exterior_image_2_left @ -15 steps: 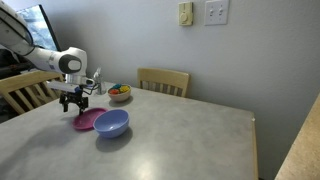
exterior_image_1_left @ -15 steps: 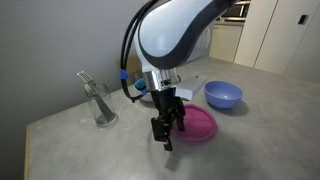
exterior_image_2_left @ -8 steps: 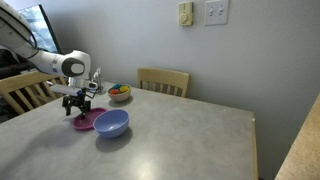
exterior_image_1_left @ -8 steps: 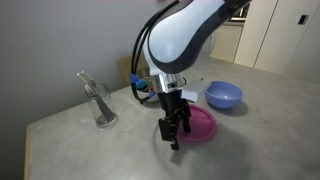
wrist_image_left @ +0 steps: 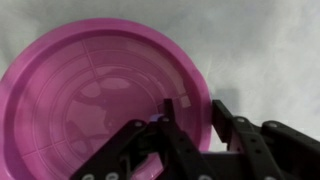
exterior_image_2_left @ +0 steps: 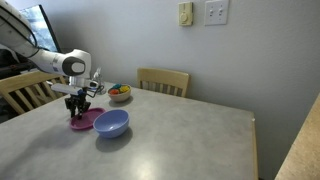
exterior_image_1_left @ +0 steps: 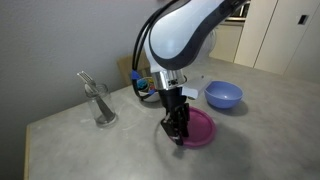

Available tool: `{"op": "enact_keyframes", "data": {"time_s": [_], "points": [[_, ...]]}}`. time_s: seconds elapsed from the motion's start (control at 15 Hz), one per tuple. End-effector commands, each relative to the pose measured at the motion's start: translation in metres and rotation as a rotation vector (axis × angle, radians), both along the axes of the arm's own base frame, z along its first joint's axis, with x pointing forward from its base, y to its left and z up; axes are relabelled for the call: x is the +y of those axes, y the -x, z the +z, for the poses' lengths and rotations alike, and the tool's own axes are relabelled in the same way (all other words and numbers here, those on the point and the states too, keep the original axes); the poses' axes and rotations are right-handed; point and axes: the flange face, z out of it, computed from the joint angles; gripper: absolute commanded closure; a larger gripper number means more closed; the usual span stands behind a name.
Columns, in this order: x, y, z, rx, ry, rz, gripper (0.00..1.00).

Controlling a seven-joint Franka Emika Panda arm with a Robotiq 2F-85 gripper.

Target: Put the plate on the blue bowl

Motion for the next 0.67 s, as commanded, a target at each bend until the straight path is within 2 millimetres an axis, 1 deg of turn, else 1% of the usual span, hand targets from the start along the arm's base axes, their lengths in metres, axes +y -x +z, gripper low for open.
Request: {"op": "enact_keyframes", "data": {"time_s": [0.0,0.07,0.2,0.33,0.47,0.6], "points": [[-0.0026,0.0049,0.0028,-0.014,-0.007,-0.006,0.88],[-0.003,0.0052,0.0022,-0.015,-0.007,-0.008,0.98],[-0.0036,0.0055,0.0027,-0.019,-0.008,-0.011,1.0],[-0.0034,0.0051,0.0066,-0.023,-0.008,-0.009,0.97],[-0.003,0.0057,0.0071,-0.018,-0.007,-0.008,0.97],[-0.0002,0.0073,0.0117,-0.014,0.009,-0.004,0.97]]}}
